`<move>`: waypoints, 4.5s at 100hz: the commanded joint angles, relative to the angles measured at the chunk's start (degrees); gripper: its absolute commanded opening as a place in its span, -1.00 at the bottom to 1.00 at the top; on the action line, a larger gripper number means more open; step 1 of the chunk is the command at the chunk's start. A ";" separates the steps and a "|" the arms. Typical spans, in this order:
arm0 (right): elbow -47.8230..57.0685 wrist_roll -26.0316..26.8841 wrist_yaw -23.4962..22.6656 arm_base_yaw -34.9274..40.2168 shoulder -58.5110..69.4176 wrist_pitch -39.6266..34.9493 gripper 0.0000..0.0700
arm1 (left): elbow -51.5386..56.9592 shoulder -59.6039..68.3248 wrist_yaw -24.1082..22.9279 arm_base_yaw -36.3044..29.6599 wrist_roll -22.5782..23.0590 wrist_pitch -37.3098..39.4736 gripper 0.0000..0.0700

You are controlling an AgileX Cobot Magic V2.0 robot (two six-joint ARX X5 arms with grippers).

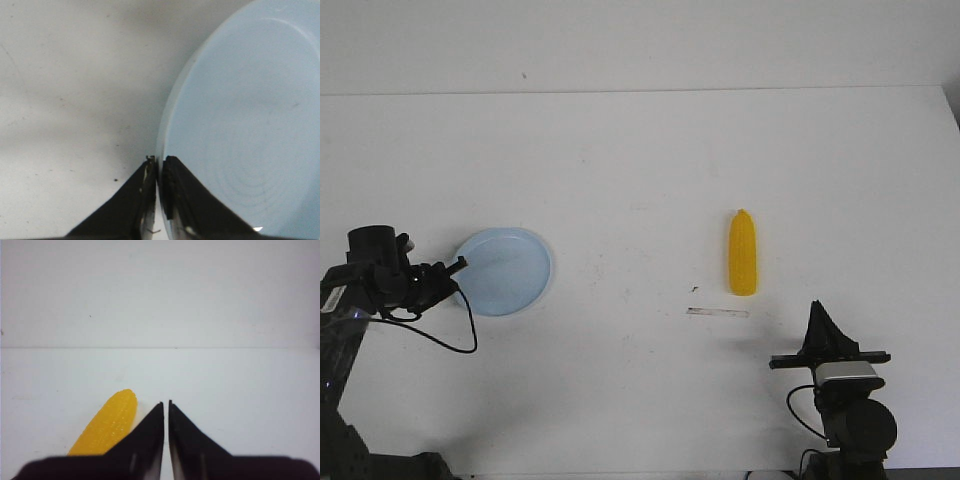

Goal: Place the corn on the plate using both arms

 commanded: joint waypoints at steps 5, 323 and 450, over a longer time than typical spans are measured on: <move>-0.07 -0.31 -0.02 0.13 0.00 0.59 -0.96 | 0.68 -2.12 1.86 -2.05 -2.73 -0.09 -1.00; -0.07 -0.31 -0.02 0.13 0.00 0.61 -0.96 | -35.60 -73.05 -15.28 -12.85 14.43 35.98 -1.00; 14.67 1.44 -0.02 1.05 23.34 -0.07 -0.98 | -35.60 -73.57 -15.28 -12.85 14.45 36.06 -1.00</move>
